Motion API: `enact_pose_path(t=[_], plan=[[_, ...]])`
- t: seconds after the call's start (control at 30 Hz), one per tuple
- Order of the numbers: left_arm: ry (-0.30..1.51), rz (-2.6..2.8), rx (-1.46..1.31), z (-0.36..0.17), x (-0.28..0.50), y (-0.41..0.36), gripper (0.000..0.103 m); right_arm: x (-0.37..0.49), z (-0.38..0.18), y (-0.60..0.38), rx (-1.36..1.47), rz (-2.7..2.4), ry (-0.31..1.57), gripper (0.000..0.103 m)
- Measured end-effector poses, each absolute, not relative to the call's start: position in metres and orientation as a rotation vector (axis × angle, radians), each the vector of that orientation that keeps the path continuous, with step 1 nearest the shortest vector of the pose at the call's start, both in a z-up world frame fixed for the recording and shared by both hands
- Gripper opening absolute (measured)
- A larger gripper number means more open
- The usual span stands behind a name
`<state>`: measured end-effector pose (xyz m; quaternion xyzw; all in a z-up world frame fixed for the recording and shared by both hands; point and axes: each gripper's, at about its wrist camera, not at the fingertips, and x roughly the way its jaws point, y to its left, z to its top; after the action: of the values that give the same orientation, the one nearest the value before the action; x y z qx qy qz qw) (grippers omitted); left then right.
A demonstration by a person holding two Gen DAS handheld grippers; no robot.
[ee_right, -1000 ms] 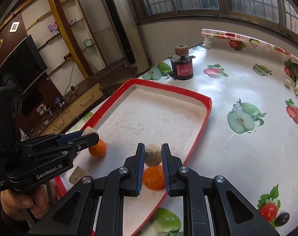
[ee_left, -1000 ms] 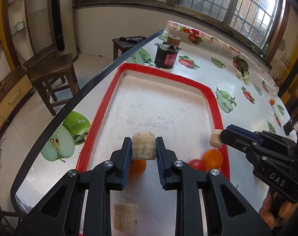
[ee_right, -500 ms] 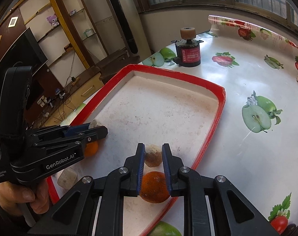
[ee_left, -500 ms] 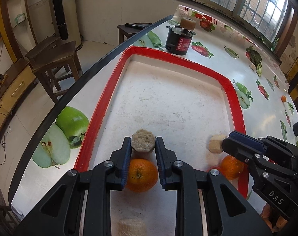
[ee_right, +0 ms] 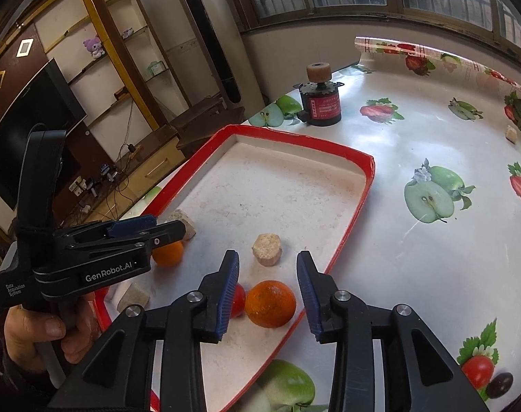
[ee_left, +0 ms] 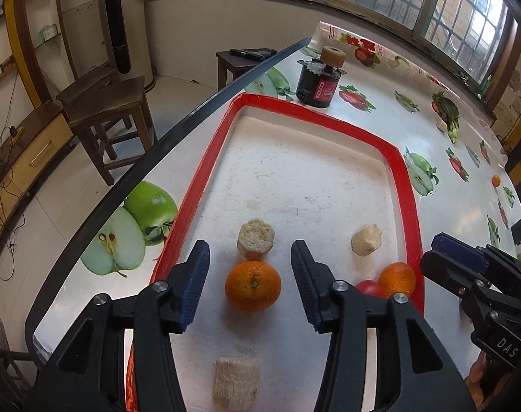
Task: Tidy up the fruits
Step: 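Open both grippers to drop the beige chunks into the tray, then move both open grippers back toward the fruit cluster on the table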
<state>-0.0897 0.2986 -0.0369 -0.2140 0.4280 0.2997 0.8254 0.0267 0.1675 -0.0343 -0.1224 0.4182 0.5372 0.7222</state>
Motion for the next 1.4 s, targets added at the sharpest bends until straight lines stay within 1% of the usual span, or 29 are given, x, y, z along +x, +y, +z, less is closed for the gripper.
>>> enact_pose_path(t=[0.43,0.9,1.07,1.4], plan=[[0.885,0.573,-0.433,-0.022,-0.088,0.259,0.048,0.028,-0.013,0.103,-0.213,1.132,0.886,0.040],[0.875,0.455,-0.387,-0.010,-0.069,0.203,0.048,0.047,-0.013,0.015,-0.149,1.003,0.885,0.041],[0.871,0.397,-0.384,-0.007,-0.062,0.184,0.049,0.053,-0.010,-0.023,-0.120,0.939,0.876,0.046],[0.884,0.320,-0.352,-0.005,-0.046,0.149,0.049,0.059,-0.004,-0.082,-0.083,0.841,0.857,0.046]])
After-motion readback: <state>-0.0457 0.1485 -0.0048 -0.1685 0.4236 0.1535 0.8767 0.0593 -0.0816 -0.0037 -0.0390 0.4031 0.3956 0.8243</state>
